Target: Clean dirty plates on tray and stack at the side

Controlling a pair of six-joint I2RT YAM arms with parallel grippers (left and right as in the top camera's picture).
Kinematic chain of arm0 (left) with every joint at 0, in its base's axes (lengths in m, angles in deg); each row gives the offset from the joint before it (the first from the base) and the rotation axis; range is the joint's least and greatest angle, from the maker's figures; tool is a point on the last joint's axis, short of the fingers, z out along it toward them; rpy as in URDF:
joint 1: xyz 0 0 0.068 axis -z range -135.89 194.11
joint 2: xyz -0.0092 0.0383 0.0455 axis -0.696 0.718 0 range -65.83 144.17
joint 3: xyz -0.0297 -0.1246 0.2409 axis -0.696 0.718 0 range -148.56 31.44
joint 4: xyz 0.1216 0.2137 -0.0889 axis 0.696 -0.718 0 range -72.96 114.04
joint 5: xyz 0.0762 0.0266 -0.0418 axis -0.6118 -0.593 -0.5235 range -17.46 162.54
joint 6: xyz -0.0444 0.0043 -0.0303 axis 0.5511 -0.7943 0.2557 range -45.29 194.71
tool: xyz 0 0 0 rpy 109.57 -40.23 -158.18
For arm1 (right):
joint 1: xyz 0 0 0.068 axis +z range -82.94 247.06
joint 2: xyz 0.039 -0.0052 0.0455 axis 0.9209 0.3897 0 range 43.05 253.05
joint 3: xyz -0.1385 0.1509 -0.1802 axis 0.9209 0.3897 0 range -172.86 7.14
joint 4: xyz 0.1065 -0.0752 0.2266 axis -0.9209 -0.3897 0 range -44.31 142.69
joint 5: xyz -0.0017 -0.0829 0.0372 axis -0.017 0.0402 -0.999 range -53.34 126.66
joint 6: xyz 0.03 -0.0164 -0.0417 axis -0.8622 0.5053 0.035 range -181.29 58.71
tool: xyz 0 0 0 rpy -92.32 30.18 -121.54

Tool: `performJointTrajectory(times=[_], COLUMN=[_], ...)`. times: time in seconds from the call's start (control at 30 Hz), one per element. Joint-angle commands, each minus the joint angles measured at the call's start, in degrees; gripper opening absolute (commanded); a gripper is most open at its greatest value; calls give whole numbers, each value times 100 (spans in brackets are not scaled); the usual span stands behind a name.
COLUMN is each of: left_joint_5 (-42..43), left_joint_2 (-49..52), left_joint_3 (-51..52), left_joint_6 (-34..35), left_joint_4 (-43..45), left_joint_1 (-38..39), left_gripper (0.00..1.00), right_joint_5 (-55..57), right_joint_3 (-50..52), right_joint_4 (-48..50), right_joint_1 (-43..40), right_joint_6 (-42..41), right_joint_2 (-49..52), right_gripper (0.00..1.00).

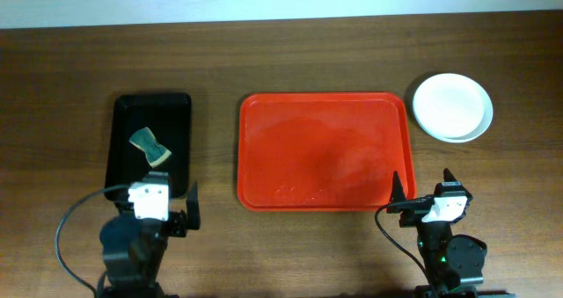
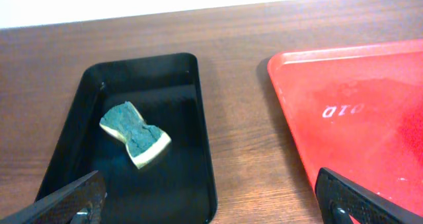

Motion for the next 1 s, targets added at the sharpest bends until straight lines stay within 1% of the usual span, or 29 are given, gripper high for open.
performJointTrajectory(times=[0.0,0.07,0.2,0.4,0.63,0.77,0.8,0.9,0.97], left_joint_5=[63,109,129,103,46,-186,-293,-892,-1038], left_joint_2=[-448,-636,-1058,-1541,-1923,-2090,-2090,-2090,-2090], left_joint_3=[463,848,1412,1829,1836,1836,1836,1838,1838], left_joint_6=[-127,-125,-125,-127,-129,-122,-68,417,487], left_joint_4=[319,831,1534,2057,2083,2044,1965,1685,1700], left_joint_1=[15,46,140,153,153,153,155,153,153], left_gripper=[99,99,99,99,99,99,99,99,99], right_joint_5=[-28,-28,-28,-28,-28,-28,-28,-28,-28], right_joint_3=[37,37,37,37,37,37,37,37,37], right_joint_4=[-39,-39,-39,-39,-39,-39,-42,-39,-39], right_joint_1=[-37,-37,-37,-37,-37,-37,-37,-37,-37], right_joint_6=[-44,-44,-44,-44,-44,-44,-44,-44,-44], right_joint_2=[-59,-59,-59,-59,-59,-59,-59,-59,-59], right_gripper=[99,99,99,99,99,99,99,98,99])
